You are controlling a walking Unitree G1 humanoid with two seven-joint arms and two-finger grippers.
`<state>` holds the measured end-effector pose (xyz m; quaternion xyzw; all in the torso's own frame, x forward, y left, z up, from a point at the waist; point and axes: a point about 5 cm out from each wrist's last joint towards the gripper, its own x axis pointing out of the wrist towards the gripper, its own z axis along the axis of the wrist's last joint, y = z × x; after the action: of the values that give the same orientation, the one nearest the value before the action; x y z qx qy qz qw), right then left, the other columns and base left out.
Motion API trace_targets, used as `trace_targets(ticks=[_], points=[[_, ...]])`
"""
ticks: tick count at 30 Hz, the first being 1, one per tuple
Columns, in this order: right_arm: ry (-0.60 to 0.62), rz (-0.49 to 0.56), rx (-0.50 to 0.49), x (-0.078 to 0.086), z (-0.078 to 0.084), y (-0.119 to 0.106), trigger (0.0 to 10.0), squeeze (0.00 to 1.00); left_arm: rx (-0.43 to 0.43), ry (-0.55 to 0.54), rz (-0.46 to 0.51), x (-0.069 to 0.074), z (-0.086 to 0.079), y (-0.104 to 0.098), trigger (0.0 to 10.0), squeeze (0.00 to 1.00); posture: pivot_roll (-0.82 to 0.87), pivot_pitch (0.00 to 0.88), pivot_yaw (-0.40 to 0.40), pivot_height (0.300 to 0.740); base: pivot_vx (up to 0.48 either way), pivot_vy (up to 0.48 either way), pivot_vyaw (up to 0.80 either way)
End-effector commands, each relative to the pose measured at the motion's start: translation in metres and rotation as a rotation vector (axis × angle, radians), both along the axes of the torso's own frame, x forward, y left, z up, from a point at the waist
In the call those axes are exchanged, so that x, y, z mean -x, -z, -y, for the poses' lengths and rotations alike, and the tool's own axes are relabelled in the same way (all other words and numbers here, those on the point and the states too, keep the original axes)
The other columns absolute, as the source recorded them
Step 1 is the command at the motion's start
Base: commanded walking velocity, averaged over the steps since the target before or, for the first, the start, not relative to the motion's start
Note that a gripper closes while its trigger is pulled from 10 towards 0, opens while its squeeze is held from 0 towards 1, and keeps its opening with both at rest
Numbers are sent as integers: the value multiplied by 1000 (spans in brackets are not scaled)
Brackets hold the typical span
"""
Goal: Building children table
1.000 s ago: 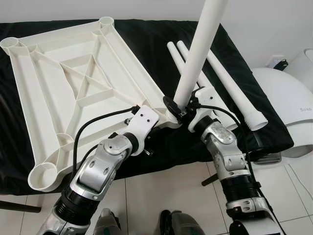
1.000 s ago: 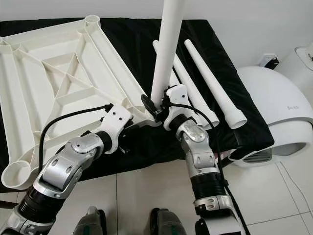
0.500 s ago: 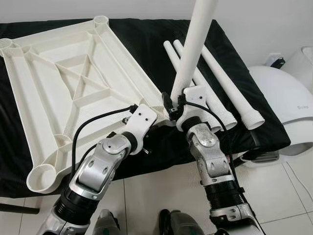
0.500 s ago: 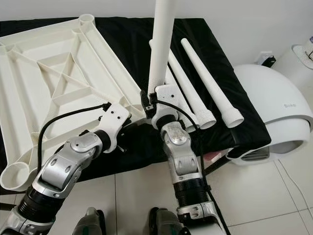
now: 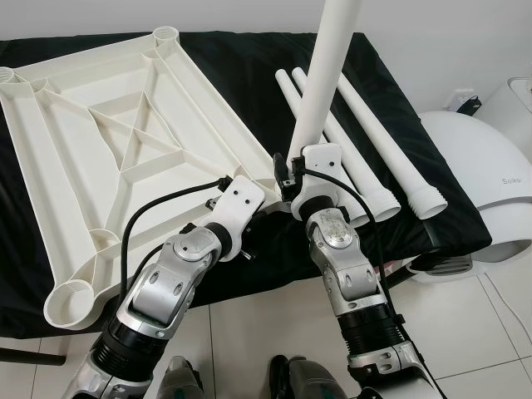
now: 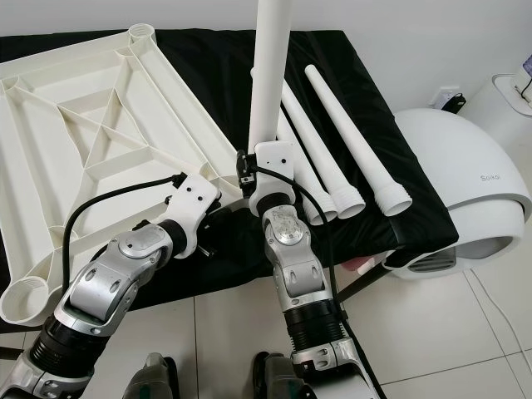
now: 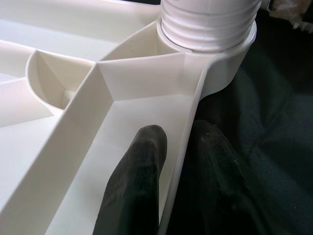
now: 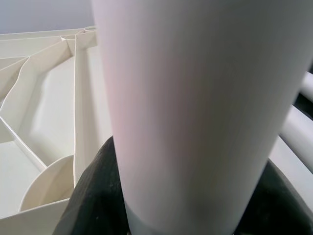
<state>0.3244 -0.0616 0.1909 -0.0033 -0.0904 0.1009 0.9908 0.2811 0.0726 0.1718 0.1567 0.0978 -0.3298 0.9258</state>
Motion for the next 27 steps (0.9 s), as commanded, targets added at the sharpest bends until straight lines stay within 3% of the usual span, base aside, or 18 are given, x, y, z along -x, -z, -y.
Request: trace_targets(ticks=[1, 2, 3, 4, 19, 20, 24, 27], points=[[77, -109, 6, -4, 4, 18, 10000, 0, 23, 130, -21, 16, 19, 1, 10000, 0, 63, 170, -77, 740, 0, 0, 0], [77, -109, 6, -4, 4, 18, 10000, 0, 23, 130, -21, 16, 19, 1, 10000, 0, 63, 170, -77, 740, 0, 0, 0], [82, -112, 9, -4, 5, 19, 10000, 110, 23, 131, -21, 16, 20, 1, 10000, 0, 63, 170, -77, 740, 0, 0, 0], [74, -107, 7, -4, 6, 18, 10000, 988, 23, 130, -20, 16, 20, 1, 10000, 0, 61, 166, -77, 740, 0, 0, 0], [-87, 8, -31, -6, 20, 3, 10000, 1000, 22, 134, -15, 15, 20, 1, 10000, 0, 55, 164, -73, 740, 0, 0, 0], [-168, 26, -59, -7, 25, 0, 10000, 1000, 22, 133, -14, 14, 20, 0, 10000, 0, 53, 165, -72, 740, 0, 0, 0], [-250, 39, -82, -7, 33, -2, 10000, 1000, 21, 132, -12, 14, 20, 0, 10000, 0, 49, 168, -68, 740, 0, 0, 0], [-399, 60, -63, -9, 51, -5, 10000, 1000, 21, 131, -10, 12, 19, -1, 10000, 0, 46, 170, -64, 740, 0, 0, 0]])
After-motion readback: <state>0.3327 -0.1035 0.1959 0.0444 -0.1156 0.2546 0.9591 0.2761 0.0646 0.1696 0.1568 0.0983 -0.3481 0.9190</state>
